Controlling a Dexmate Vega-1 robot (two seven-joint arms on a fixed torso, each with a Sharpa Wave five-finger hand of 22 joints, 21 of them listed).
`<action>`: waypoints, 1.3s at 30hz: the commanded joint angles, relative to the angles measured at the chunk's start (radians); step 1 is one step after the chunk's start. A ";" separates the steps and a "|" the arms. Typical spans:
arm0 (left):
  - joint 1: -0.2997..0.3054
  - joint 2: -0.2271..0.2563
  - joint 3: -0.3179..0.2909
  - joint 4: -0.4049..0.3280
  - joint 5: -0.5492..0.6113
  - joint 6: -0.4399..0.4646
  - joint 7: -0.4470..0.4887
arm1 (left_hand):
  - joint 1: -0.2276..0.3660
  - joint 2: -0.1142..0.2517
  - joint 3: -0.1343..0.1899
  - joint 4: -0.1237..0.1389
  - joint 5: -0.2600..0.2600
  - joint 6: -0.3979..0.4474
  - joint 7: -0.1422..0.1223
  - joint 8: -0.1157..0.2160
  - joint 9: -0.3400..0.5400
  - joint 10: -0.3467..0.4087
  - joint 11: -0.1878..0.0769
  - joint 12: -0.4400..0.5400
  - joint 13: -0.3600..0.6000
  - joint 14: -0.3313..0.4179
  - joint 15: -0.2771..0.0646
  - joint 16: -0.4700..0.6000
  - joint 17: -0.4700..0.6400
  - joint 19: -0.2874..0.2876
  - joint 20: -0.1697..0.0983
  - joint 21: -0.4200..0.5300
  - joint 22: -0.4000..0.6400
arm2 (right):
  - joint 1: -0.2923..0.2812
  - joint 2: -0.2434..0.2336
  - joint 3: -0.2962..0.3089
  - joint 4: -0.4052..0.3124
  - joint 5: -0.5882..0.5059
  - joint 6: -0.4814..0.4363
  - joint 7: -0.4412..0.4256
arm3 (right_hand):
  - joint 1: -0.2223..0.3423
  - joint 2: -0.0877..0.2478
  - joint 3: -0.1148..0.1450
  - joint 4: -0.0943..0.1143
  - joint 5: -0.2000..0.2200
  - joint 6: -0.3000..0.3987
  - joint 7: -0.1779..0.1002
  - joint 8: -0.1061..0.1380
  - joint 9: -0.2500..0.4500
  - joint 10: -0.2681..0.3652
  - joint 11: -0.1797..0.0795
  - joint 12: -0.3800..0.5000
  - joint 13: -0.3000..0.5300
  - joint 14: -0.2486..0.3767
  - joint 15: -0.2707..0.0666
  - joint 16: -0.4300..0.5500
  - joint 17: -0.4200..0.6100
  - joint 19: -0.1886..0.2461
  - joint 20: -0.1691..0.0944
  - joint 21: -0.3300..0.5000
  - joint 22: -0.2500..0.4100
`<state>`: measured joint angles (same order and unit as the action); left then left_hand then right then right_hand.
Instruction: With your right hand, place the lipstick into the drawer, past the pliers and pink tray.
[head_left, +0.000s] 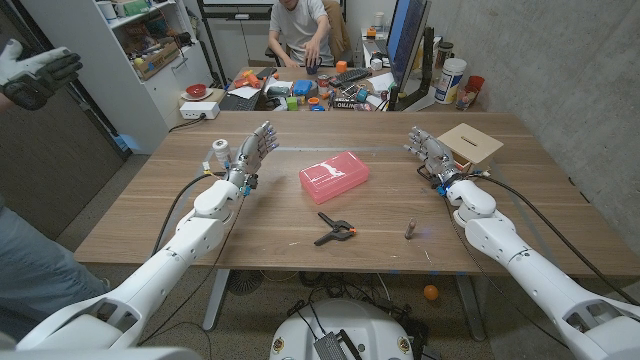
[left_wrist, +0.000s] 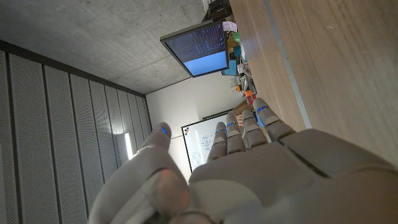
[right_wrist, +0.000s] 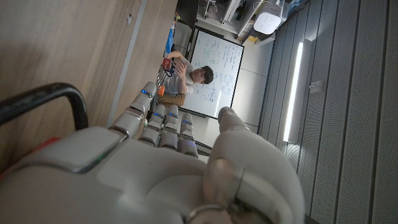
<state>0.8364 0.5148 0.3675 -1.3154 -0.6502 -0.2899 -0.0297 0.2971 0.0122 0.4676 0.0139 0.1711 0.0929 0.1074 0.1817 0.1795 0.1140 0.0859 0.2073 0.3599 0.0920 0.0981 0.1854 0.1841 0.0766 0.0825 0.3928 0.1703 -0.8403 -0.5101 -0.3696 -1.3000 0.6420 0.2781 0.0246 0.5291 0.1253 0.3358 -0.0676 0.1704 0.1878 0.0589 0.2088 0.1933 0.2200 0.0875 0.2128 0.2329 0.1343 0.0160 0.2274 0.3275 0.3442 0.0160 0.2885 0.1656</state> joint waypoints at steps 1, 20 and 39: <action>-0.004 -0.023 -0.032 -0.008 0.082 0.061 -0.005 | 0.008 0.001 0.008 -0.002 0.006 0.002 0.009 0.006 0.003 0.009 -0.003 0.004 0.000 0.007 0.005 0.007 0.005 0.002 0.011 0.003 0.005 | -0.033 0.028 0.053 -0.026 -0.030 -0.021 -0.001 | 0.011 0.005 0.005 0.000 0.007 0.006 0.000 0.003 0.003 0.000 -0.001 -0.002 0.000 0.001 0.006 0.002 0.000 0.002 0.000 0.002 0.003; -0.005 -0.059 -0.074 0.007 0.103 0.061 -0.040 | 0.006 0.002 0.007 -0.007 0.006 0.009 0.008 0.009 0.002 0.013 -0.001 0.004 -0.010 0.008 0.006 0.008 0.004 0.001 0.014 -0.006 0.005 | -0.051 0.049 0.072 -0.080 -0.072 -0.024 -0.012 | 0.009 0.014 0.003 -0.003 0.007 0.002 -0.011 -0.003 0.001 0.001 0.000 -0.006 -0.009 0.006 0.005 0.002 -0.005 0.001 0.005 -0.008 0.004; -0.001 -0.064 -0.089 0.009 0.113 0.073 -0.049 | 0.006 0.006 0.008 -0.012 0.006 0.015 0.008 0.010 0.002 0.012 -0.001 0.002 -0.019 0.007 0.007 0.008 0.004 0.002 0.018 -0.013 0.005 | -0.160 0.021 0.088 -0.262 -0.089 0.001 -0.076 | 0.005 0.020 0.000 -0.004 0.006 0.008 -0.017 -0.003 0.000 0.015 0.000 -0.003 -0.016 0.018 0.005 0.006 -0.010 0.000 0.014 -0.018 0.004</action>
<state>0.8304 0.4519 0.2889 -1.3049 -0.5449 -0.2225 -0.0774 0.2969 0.0122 0.4716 0.0097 0.1711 0.0984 0.1126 0.1856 0.1791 0.1175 0.0821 0.2071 0.3385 0.0969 0.1029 0.1891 0.1839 0.0764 0.0934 0.3802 0.1699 -0.9306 -0.4770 -0.2937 -1.4557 0.5558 0.2573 -0.0178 0.5319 0.1430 0.3357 -0.0675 0.1703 0.1895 0.0497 0.2088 0.1906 0.2234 0.0839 0.2128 0.2147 0.1396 0.0213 0.2274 0.3154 0.3440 0.0237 0.2765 0.1654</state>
